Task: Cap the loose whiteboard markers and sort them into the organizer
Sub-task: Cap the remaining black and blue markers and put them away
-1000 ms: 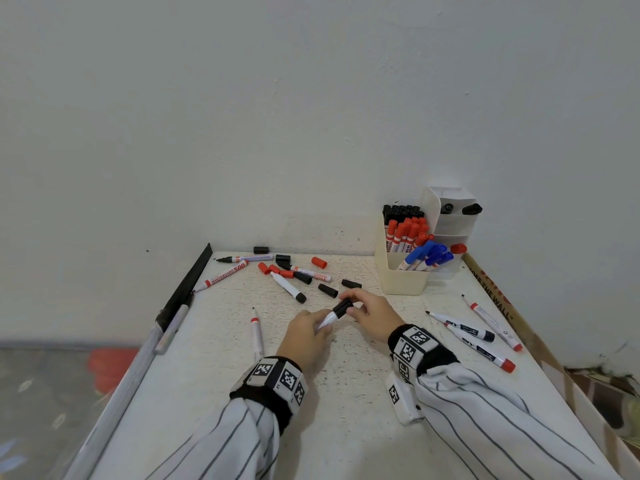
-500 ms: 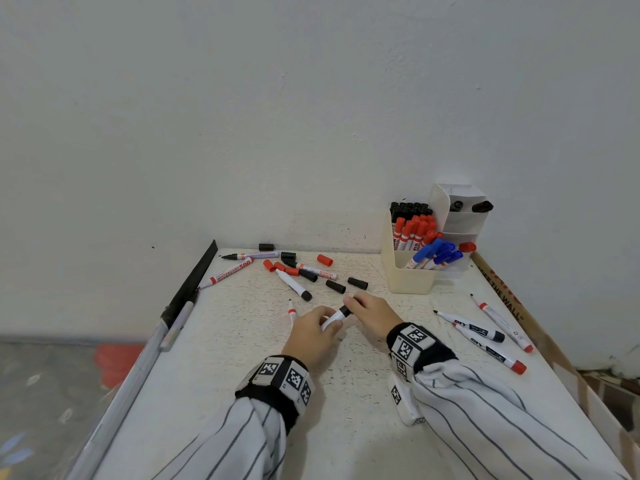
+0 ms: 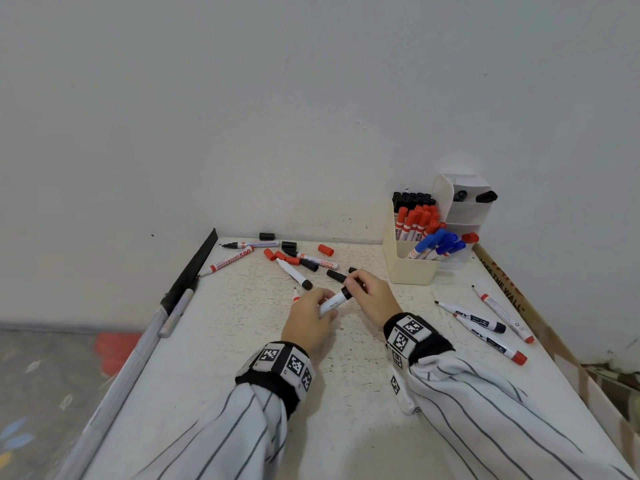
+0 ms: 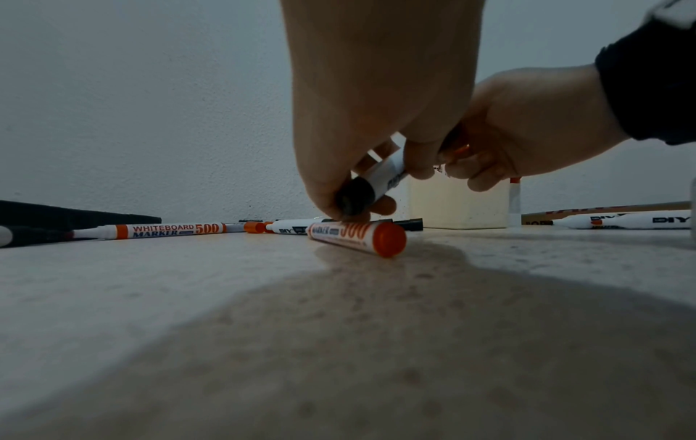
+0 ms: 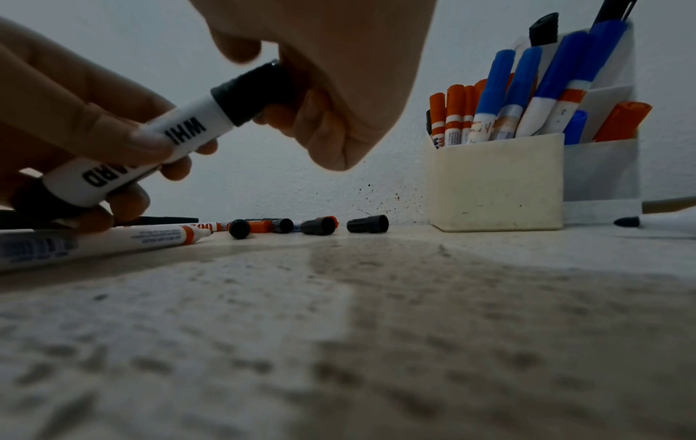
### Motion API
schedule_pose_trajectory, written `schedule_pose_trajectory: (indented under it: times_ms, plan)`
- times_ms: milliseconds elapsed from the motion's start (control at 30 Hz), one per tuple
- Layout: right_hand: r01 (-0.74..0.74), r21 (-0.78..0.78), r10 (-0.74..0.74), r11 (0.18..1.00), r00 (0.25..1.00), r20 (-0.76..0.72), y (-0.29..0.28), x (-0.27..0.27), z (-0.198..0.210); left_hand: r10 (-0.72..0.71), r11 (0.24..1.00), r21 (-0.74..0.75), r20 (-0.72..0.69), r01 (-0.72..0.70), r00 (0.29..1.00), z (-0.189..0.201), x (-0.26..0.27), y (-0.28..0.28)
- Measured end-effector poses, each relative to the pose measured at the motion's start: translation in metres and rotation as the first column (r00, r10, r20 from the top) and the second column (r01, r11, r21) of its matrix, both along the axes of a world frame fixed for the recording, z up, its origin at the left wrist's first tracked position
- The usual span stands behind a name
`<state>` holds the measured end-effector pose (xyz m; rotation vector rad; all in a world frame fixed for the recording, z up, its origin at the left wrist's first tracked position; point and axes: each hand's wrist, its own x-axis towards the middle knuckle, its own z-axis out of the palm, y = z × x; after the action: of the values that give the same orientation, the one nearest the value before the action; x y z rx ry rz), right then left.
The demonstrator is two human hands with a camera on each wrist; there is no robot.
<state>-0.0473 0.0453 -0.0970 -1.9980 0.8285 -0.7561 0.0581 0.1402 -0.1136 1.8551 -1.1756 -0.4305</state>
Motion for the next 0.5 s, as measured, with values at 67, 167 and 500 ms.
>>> schedule_pose_trajectory:
  times_ms: [67, 167, 500]
  plan:
    - [0.019, -0.015, -0.019, 1.000, 1.000, -0.001, -0.0006, 0.0001, -0.0015, -0.009, 1.000, 0.005, 0.028, 0.008, 1.000, -0.0011, 0.0001, 0.0006]
    - [0.063, -0.021, -0.062, 0.998, 0.997, 0.035, -0.0051, -0.0007, -0.0027, -0.009, 0.999, 0.032, 0.038, 0.008, 0.999, -0.0015, 0.0004, -0.0009]
    - [0.150, 0.038, -0.134, 0.988, 0.954, -0.269, -0.0076, 0.0042, -0.0033, -0.030, 0.999, -0.025, 0.044, 0.031, 0.999, -0.0013, 0.0008, -0.0011]
